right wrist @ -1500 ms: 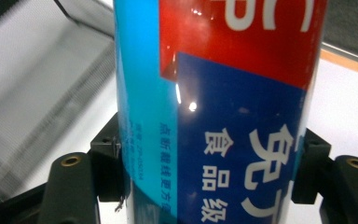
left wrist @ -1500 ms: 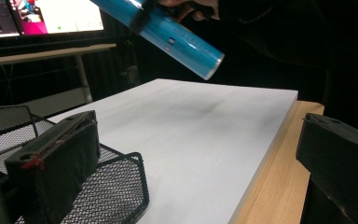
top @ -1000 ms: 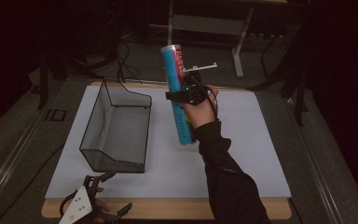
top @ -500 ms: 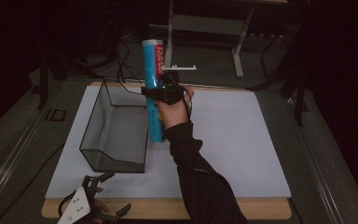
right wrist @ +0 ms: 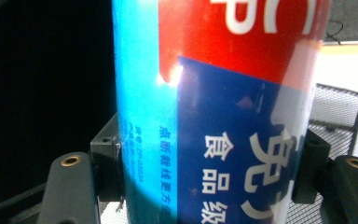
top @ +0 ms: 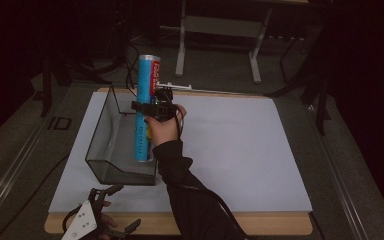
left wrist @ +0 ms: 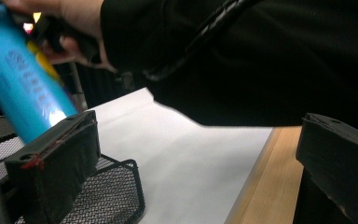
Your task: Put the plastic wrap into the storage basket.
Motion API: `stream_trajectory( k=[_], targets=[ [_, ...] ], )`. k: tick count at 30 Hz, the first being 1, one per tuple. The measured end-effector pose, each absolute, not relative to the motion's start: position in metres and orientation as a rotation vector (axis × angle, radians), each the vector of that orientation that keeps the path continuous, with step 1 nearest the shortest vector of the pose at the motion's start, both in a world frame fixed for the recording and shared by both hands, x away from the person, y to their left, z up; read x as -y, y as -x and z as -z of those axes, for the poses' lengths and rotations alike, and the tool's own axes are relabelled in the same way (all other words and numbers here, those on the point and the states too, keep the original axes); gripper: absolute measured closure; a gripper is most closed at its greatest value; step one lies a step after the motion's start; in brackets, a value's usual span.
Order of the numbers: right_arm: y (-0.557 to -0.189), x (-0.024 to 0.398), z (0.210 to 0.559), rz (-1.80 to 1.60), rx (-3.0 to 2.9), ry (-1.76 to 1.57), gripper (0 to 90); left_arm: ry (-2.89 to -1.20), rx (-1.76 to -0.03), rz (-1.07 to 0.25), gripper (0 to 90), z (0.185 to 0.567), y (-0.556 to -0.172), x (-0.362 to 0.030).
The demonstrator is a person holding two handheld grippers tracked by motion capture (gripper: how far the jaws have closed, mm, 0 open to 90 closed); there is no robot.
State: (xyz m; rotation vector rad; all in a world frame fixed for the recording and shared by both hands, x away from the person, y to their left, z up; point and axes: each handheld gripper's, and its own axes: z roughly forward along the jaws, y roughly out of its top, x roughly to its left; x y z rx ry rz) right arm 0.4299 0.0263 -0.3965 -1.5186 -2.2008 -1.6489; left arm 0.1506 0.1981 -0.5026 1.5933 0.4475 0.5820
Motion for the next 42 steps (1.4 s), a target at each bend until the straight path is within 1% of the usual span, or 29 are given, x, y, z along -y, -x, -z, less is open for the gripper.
stream_trajectory(
  k=[9,19,31,42],
  targets=[
    [-0.433,-0.033,0.434,1.500,2.183,1.614,31.9,-1.587,-0.442,-0.576,0.2,0.502,-0.150,-0.199],
    [-0.433,-0.035,0.459,1.349,2.153,1.695,31.9,-1.593,-0.439,-0.576,0.2,0.502,-0.151,-0.198],
    [-0.435,-0.039,0.463,1.281,2.150,1.748,31.5,-1.600,-0.433,-0.575,0.2,0.502,-0.151,-0.197],
    [-0.437,-0.048,0.471,1.186,2.282,1.799,29.8,-1.602,-0.428,-0.572,0.2,0.502,-0.151,-0.197]
  ],
)
